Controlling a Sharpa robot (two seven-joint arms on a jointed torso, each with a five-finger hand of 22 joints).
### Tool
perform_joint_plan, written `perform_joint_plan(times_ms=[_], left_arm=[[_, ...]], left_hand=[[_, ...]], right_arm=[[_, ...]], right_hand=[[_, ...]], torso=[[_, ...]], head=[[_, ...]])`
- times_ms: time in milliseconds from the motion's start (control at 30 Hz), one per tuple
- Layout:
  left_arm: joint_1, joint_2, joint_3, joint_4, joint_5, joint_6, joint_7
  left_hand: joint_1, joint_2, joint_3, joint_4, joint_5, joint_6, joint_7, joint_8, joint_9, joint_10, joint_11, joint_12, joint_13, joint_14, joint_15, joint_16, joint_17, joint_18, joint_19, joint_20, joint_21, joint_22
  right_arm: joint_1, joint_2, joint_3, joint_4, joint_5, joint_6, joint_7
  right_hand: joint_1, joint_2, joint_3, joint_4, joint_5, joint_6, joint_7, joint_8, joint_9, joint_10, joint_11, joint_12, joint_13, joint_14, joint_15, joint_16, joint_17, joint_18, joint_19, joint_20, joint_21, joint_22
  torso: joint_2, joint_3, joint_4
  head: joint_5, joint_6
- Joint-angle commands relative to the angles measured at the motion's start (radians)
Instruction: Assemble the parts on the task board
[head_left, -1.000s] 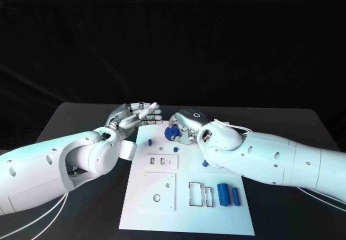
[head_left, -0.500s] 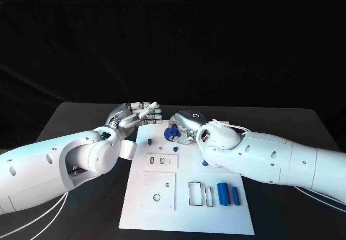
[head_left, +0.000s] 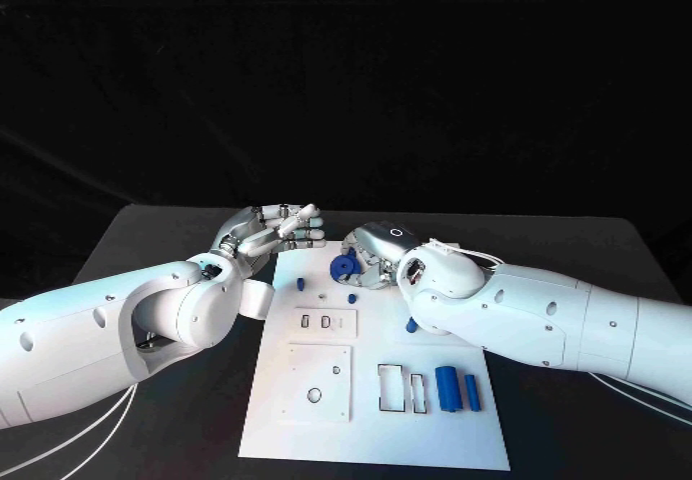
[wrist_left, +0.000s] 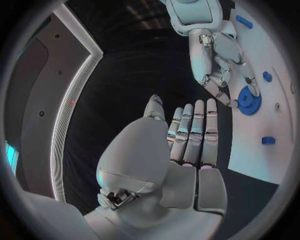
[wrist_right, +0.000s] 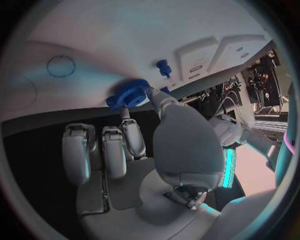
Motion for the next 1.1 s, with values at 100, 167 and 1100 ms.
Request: perform_joint_plan(times_ms=[100, 167, 1100], left_arm=[[0.002, 0.0, 0.001, 0.003, 0.002, 0.015, 0.006], [0.002, 0.0, 0.001, 0.003, 0.002, 0.015, 0.006], [0.001, -0.002, 0.001, -0.04, 0.002, 0.02, 0.012]], left_hand=[[0.002, 0.01, -0.008, 0.0, -0.005, -0.006, 0.014, -0.007, 0.001, -0.006, 0.002, -0.003, 0.0, -0.007, 0.003, -0.007, 0.001, 0.007, -0.005, 0.004, -0.005, -0.001], [0.002, 0.01, -0.008, 0.0, -0.005, -0.006, 0.014, -0.007, 0.001, -0.006, 0.002, -0.003, 0.0, -0.007, 0.003, -0.007, 0.001, 0.007, -0.005, 0.004, -0.005, -0.001], [0.001, 0.009, -0.011, 0.0, -0.004, -0.008, 0.014, -0.007, 0.002, -0.007, 0.003, -0.003, 0.0, -0.008, 0.003, -0.009, 0.003, 0.007, -0.006, 0.004, -0.005, -0.002]], right_arm=[[-0.001, -0.007, 0.0, 0.001, 0.038, 0.04, 0.016], [-0.001, -0.01, 0.0, 0.001, 0.044, 0.044, 0.017], [0.041, -0.352, 0.006, 0.207, 0.487, -0.007, 0.241]], right_hand=[[-0.016, 0.011, -0.024, 0.032, 0.015, 0.021, -0.004, 0.015, -0.001, 0.014, -0.003, 0.014, 0.04, 0.106, 0.004, 0.006, 0.263, -0.015, 0.03, 0.003, 0.004, 0.18], [-0.018, 0.013, -0.025, 0.037, 0.016, 0.024, -0.004, 0.016, -0.001, 0.016, -0.003, 0.016, 0.041, 0.106, 0.004, 0.006, 0.263, -0.015, 0.03, 0.003, 0.005, 0.181], [0.106, 0.008, 0.043, 0.001, 0.024, 0.009, 0.001, 0.01, -0.018, 0.007, -0.001, 0.012, 0.037, 0.106, 0.005, 0.006, 0.263, -0.004, 0.0, 0.002, -0.039, 0.153]], torso=[[0.0, 0.0006, 0.0002], [0.0, 0.0005, 0.0001], [-0.022, 0.0058, -0.0244]], head=[[0.0, -0.002], [0.0, -0.002], [0.002, -0.005]])
